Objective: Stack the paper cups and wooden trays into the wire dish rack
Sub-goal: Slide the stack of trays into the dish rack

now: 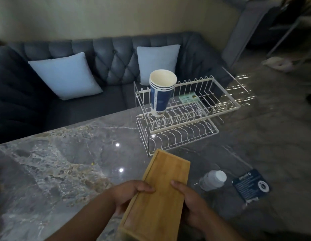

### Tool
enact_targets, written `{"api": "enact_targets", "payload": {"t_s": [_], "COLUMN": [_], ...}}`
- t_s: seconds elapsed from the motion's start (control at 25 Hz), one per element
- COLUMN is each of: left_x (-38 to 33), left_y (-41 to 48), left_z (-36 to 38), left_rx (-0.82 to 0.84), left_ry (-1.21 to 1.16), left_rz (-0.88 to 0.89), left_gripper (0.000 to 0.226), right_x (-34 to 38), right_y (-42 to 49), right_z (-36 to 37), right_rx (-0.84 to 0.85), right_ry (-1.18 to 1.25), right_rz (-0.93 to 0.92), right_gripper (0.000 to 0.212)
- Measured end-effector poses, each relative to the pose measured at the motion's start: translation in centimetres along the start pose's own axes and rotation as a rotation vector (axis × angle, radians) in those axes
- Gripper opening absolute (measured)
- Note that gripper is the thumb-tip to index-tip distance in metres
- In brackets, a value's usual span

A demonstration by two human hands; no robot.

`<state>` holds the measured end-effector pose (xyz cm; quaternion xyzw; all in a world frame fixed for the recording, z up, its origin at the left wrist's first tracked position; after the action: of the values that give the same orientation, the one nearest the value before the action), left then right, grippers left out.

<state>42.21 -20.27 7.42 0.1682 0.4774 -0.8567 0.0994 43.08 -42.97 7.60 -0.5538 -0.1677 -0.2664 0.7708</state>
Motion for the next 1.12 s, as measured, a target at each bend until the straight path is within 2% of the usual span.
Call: {"api": "enact_targets", "payload": {"t_s": [0.12,0.24,0.44,0.6,0.8,1.0,1.12], "left_x": [-1.3,-2.9,-5.8,-6.6,-5.0,-5.5,-6.7], "left_y": [1.6,2.5,3.0,3.5,3.8,4.6,5.3], "left_z": [1.6,2.5,4.0,5.5,5.5,4.5,4.9], "left_rx": [-0.015,-0.066,-0.14,-0.2,-0.092,-0.062,-0.077], "left_ry": [-0.009,-0.023,-0.079,-0.182,-0.246,-0.282,-0.307], "left_rz": [0.007,0.04,0.105,0.172,0.22,0.325,0.349], "left_gripper": [0.058,0.058,0.051,0.07,0.06,0.078,0.076], "right_x": [1.2,1.6,3.8,7.2,10.0,11.8,12.9], "right_y": [-0.3,-0.6,0.2,1.4,2.7,3.5,3.7], "right_z": [-1.9,-3.2,-4.1,-4.7,-4.2,-2.7,-3.1], "right_rx": [-0.004,0.062,0.139,0.155,0.179,0.158,0.108], "right_ry": [-0.011,-0.023,-0.088,-0.15,-0.214,-0.299,-0.342], "right_rz": [-0.004,0.014,-0.045,-0.062,-0.025,-0.042,-0.022], "right_gripper": [0.051,0.052,0.063,0.063,0.063,0.056,0.046]}}
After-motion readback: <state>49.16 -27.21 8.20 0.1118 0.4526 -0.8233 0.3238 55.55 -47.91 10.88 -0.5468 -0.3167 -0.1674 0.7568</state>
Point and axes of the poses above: each hand's wrist, its own y-axis towards the middle knuckle, its own z-axis out of the palm, x = y × z, the point moved 1 cm from there along y, towards the middle knuckle, and after that the axes turned 6 degrees about -z, right-handed, at the moved point
